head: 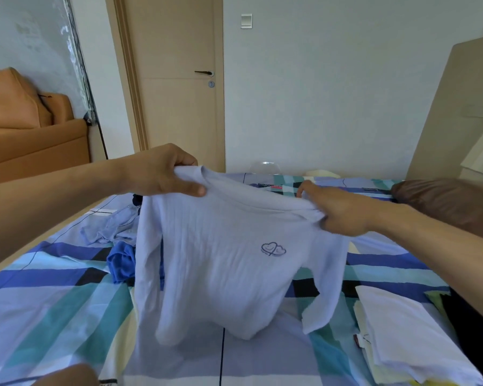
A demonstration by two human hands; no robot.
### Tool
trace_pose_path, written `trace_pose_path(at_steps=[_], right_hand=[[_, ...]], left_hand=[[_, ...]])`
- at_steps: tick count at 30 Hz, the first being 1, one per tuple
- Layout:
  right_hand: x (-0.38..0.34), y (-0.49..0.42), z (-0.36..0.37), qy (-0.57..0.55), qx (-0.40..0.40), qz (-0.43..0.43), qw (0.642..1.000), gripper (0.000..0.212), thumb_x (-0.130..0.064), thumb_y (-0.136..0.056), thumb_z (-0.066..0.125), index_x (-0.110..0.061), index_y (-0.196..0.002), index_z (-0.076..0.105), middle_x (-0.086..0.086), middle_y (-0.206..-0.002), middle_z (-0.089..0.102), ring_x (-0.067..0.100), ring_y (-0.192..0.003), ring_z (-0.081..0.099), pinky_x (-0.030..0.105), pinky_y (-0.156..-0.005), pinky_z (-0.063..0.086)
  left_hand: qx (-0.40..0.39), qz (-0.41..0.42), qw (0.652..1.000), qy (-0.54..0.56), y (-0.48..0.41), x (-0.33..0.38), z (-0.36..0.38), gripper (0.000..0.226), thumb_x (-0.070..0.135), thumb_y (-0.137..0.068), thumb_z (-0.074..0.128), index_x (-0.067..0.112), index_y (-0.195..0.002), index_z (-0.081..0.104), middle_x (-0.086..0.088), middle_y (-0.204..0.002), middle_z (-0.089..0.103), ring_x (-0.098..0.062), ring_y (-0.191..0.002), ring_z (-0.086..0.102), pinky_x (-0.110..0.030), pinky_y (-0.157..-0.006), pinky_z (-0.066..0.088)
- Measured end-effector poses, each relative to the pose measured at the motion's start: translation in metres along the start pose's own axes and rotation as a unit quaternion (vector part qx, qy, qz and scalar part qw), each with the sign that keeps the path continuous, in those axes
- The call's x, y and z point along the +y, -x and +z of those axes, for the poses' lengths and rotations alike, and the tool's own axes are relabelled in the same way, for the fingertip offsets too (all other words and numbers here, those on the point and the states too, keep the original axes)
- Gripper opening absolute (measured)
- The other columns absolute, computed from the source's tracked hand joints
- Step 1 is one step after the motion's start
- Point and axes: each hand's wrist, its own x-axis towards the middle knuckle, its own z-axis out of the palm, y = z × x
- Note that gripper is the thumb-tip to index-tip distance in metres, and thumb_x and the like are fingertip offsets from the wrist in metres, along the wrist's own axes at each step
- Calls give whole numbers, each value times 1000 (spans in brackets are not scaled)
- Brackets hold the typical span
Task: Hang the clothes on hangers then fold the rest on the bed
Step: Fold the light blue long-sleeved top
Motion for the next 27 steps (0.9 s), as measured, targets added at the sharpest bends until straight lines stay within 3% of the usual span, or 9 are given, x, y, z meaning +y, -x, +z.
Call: trace_pose_path(at_steps=[3, 8, 10, 13, 17, 19, 21, 23, 27], right_hand=[[6, -3, -8, -116, 152, 4, 981, 10, -1, -82, 65, -3, -91, 59, 5, -84, 60, 18, -77, 52, 41, -68, 42], [0, 7, -27, -270, 176, 50, 945, 27, 6, -92, 60, -7, -71, 49, -5, -60, 34, 6, -52, 29, 19, -50, 24], [1, 8, -30, -297, 199, 50, 933, 27, 5, -95, 56, -8, -73, 49, -3, -61, 39, 7, -52, 33, 23, -52, 25], [3, 11, -31, -280, 245, 36, 927, 21, -6, -99, 58, 1, -81, 52, 7, -69, 43, 16, -63, 38, 29, -57, 25], [-6, 25, -35, -241, 266, 7, 933, 36, -20, -100, 62, -15, -69, 46, -10, -57, 39, 6, -53, 33, 24, -51, 26], [-13, 34, -40, -255, 268, 2, 929, 29, -26, -100, 63, -13, -74, 59, -10, -58, 53, 4, -54, 45, 21, -53, 34], [-14, 38, -45, -306, 245, 0, 920, 26, -31, -98, 64, -8, -91, 71, 7, -80, 73, 16, -70, 62, 29, -68, 48], [-11, 38, -48, -355, 207, 9, 912, 29, -37, -92, 64, -12, -101, 77, 12, -96, 78, 23, -81, 71, 34, -73, 58], [5, 14, -25, -349, 103, 62, 929, 31, -38, -93, 60, -14, -105, 77, 8, -94, 79, 22, -82, 75, 27, -70, 61]], left_hand=[[21, 13, 999, -24, 3, -9, -1, 33, 34, -88, 76, 13, -68, 59, 1, -58, 50, -12, -55, 44, -31, -54, 34], [100, -13, 995, -12, 14, -23, -2, 27, 22, -95, 68, 15, -72, 55, 0, -61, 47, -9, -52, 38, -29, -53, 32], [147, -35, 987, 45, 20, -25, 5, 27, 20, -98, 63, 12, -74, 52, -2, -62, 45, -5, -47, 36, -21, -49, 31], [210, -55, 974, 59, 29, -29, 16, 22, 20, -102, 56, 5, -85, 55, -8, -72, 52, -10, -57, 41, -26, -54, 32], [265, -24, 963, 29, 41, -27, 11, 28, 22, -102, 56, 6, -79, 53, -8, -68, 49, -14, -58, 39, -27, -54, 32], [247, -3, 969, 32, 49, -20, -3, 36, 30, -100, 60, 12, -70, 51, -7, -62, 43, -15, -54, 36, -29, -52, 30], [212, 8, 976, 56, 53, -16, -20, 48, 50, -91, 64, 13, -65, 50, -16, -60, 41, -19, -54, 39, -31, -55, 30], [181, 2, 981, 76, 51, -16, -33, 66, 66, -77, 63, 1, -71, 54, -32, -69, 47, -24, -59, 44, -36, -58, 34], [69, -84, 990, 91, 29, -42, -21, 78, 71, -65, 69, -5, -84, 66, -32, -81, 62, -29, -67, 57, -39, -66, 42]])
